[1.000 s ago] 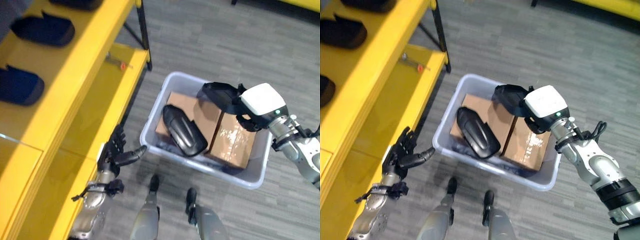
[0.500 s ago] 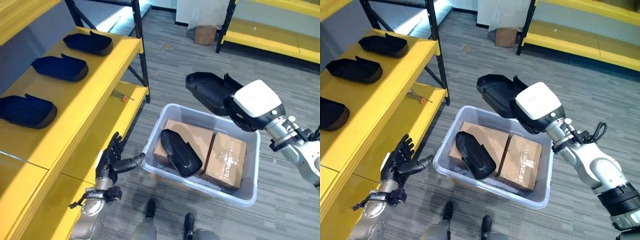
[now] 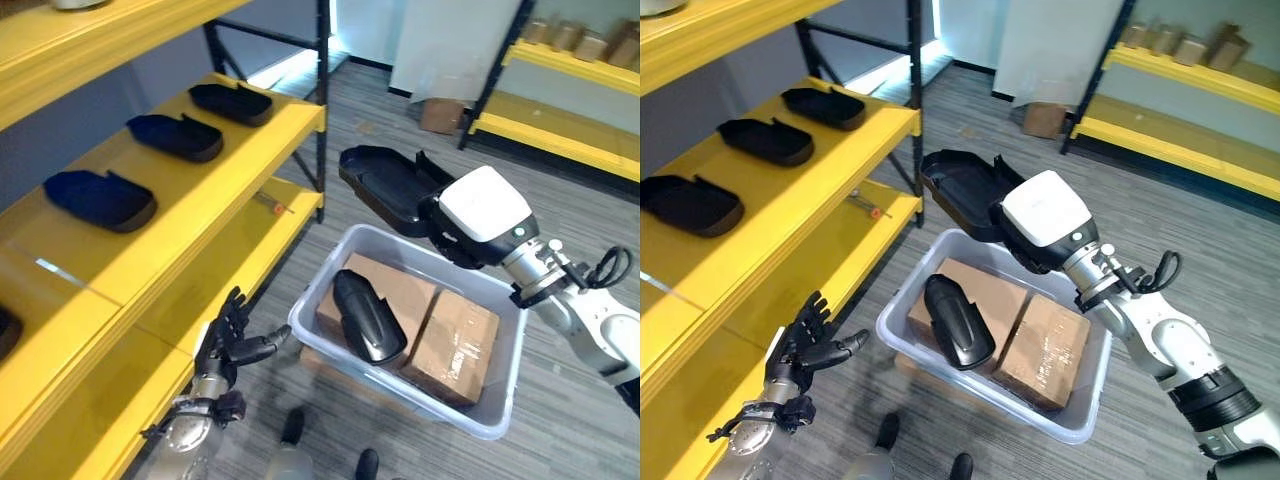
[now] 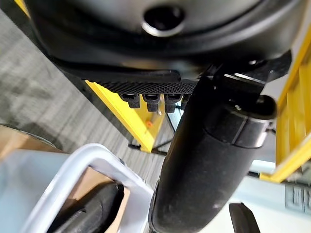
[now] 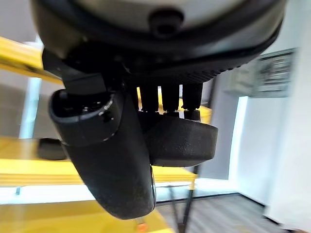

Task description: Move parts from the plastic box to the shelf.

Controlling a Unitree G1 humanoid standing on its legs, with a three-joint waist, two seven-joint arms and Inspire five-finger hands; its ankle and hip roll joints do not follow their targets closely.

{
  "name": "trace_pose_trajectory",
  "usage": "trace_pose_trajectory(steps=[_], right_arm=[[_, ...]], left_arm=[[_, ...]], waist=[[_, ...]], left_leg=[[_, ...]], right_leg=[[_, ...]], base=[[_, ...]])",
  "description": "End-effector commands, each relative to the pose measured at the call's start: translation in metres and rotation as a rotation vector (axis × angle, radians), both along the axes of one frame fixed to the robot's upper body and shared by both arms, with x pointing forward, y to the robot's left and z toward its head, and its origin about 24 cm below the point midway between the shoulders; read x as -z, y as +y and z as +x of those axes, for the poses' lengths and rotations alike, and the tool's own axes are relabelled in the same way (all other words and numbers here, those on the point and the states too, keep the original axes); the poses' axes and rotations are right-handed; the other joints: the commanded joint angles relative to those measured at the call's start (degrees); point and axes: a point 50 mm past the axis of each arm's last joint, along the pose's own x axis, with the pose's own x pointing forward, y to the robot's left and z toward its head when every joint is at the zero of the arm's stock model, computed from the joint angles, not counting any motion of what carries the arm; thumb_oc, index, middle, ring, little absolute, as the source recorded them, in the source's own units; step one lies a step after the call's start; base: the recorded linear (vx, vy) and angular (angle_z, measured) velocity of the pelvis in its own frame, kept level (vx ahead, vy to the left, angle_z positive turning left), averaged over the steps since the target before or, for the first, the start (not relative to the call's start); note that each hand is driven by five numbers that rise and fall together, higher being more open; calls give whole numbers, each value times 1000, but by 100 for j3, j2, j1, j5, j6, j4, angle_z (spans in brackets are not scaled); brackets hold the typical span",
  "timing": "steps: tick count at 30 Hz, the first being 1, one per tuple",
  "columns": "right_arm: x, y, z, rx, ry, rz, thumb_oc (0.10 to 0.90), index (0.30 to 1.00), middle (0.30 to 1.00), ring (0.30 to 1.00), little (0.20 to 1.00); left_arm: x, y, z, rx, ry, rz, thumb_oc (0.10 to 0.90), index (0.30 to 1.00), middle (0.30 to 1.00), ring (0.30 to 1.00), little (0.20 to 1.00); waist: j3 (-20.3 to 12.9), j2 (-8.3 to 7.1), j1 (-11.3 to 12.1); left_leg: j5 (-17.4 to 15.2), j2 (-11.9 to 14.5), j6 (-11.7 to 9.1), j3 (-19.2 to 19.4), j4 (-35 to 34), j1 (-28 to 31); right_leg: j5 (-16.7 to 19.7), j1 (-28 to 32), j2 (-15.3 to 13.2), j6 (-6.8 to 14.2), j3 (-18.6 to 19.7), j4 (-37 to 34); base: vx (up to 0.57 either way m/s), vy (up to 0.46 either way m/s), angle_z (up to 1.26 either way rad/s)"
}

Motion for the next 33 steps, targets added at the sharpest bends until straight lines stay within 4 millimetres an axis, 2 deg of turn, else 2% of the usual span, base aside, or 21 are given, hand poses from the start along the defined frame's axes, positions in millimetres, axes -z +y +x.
trace_pose_trajectory(steps=[1,2,3,4,6,7,8,10,14,17,18,22,23,24,25,27,28,29,31,32,33], right_arm=[[-80,9,-4,-69,-399,114,400,300,300,300,300],[-80,9,-4,-68,-400,115,400,300,300,300,300],[-81,7,-6,-64,-415,116,400,300,300,300,300],[-83,2,-9,-44,-438,128,400,300,300,300,300],[-85,-1,-11,-29,-449,144,400,300,300,300,300],[-84,-2,-12,-28,-448,144,400,300,300,300,300],[-86,-3,-14,-25,-459,155,400,300,300,300,300],[-83,-5,-15,-15,-447,177,400,300,300,300,300],[-79,-6,-17,-7,-431,207,400,300,300,300,300],[-77,-5,-19,-16,-435,273,400,300,300,300,300],[-77,-4,-20,-19,-436,281,400,300,300,300,300],[-75,-5,-21,-10,-445,282,400,300,300,300,300],[-75,-5,-21,-10,-445,283,400,300,300,300,300],[-74,-4,-21,-6,-443,280,400,300,300,300,300],[-72,-5,-21,2,-439,266,400,300,300,300,300],[-71,-5,-22,3,-438,268,400,300,300,300,300],[-68,-4,-21,6,-431,262,400,300,300,300,300],[-68,-4,-21,6,-431,262,400,300,300,300,300],[-66,-4,-22,5,-422,250,400,300,300,300,300],[-66,-1,-21,-5,-418,239,400,300,300,300,300],[-66,0,-22,-14,-416,235,400,300,300,300,300]], left_arm=[[-37,-9,22,59,-213,12,900,1000,1000,1000,1000],[-37,-9,22,60,-212,12,900,1000,1000,1000,1000],[-38,-10,24,64,-216,13,900,1000,1000,1000,1000],[-42,-12,27,77,-229,16,900,1000,1000,1000,1000],[-43,-13,28,89,-237,18,900,1000,1000,1000,1000],[-43,-13,28,90,-236,18,900,1000,1000,1000,1000],[-42,-16,28,97,-233,10,900,1000,1000,1000,1000],[-41,-17,27,105,-223,18,900,1000,1000,1000,1000],[-41,-13,24,97,-221,36,900,1000,1000,1000,1000],[-41,-6,19,68,-221,40,900,1000,1000,1000,1000],[-42,-6,18,68,-227,47,900,1000,1000,1000,1000],[-43,0,15,52,-228,69,900,1000,1000,1000,1000],[-43,0,15,51,-227,71,900,1000,1000,1000,1000],[-44,1,15,52,-232,74,900,1000,1000,1000,1000],[-45,1,15,55,-234,82,900,1000,1000,1000,1000],[-44,1,15,58,-234,88,900,1000,1000,1000,1000],[-45,0,16,65,-237,97,900,1000,1000,1000,1000],[-45,0,16,65,-237,97,900,1000,1000,1000,1000],[-45,1,19,65,-237,103,900,1000,1000,1000,1000],[-46,1,20,61,-240,111,900,1000,1000,1000,1000],[-45,1,20,55,-237,112,900,1000,1000,1000,1000]], waist=[[-381,-216,-62],[-375,-208,-61],[-395,-201,-157],[-434,-119,-316],[-503,-43,-412],[-505,-51,-423],[-580,-1,-469],[-576,-3,-431],[-589,-53,-322],[-621,-96,-150],[-606,-126,-101],[-659,-192,30],[-685,-183,9],[-688,-200,40],[-671,-236,81],[-679,-260,80],[-682,-277,97],[-683,-279,95],[-643,-264,-17],[-566,-173,-182],[-549,-99,-288]], left_leg=[[9,366,-66,408,1747,237],[-27,377,-67,397,1796,221],[-121,550,-60,653,1966,304],[-397,840,-176,873,2200,575],[-750,819,-168,956,1788,794],[-750,795,-148,955,1738,825],[-1022,665,-114,1048,1318,966],[-1113,369,-4,853,1104,1033],[-1121,37,129,669,840,1081],[-1126,-320,291,484,618,1099],[-1021,-411,340,540,620,1031],[-1046,-718,449,378,596,992],[-1132,-700,437,288,582,1034],[-1150,-795,468,250,606,1015],[-1069,-959,528,271,635,926],[-1073,-1049,558,211,651,902],[-1076,-1160,603,136,652,880],[-1075,-1164,604,134,653,878],[-1010,-1224,624,-1,612,848],[-897,-1247,682,-132,537,860],[-800,-1248,747,-192,427,910]], right_leg=[[-48,-396,-689,499,-386,581],[-64,-394,-682,500,-391,598],[-105,-421,-755,473,-569,679],[-287,-467,-893,524,-777,988],[-281,-512,-1050,606,-970,1189],[-283,-503,-1075,629,-984,1204],[-245,-487,-1243,741,-1087,1315],[-162,-459,-1463,853,-1115,1440],[60,-395,-1705,1019,-1146,1434],[304,-288,-1916,1172,-1193,1278],[433,-289,-1999,1105,-1333,1210],[785,-136,-2249,1286,-1421,1033],[723,-107,-2209,1385,-1301,1040],[840,-60,-2287,1441,-1322,1006],[1067,-37,-2443,1396,-1474,948],[1163,0,-2511,1441,-1507,934],[1341,2,-2617,1501,-1470,998],[1342,1,-2621,1503,-1471,999],[1503,-150,-2550,1447,-952,1120],[1497,-448,-2266,1354,-273,1365],[1236,-691,-1883,1213,89,1582]], base=[[-143,-43,61],[-67,15,65],[5,84,121],[-6,131,133],[30,150,102],[53,211,104],[54,236,151],[54,275,120],[16,160,41],[-1,232,39],[-54,248,37],[26,170,25],[94,130,32],[24,188,35],[-25,254,42],[-1,170,51],[25,96,32],[25,123,18],[-3,114,36],[1,236,96],[25,272,91]])
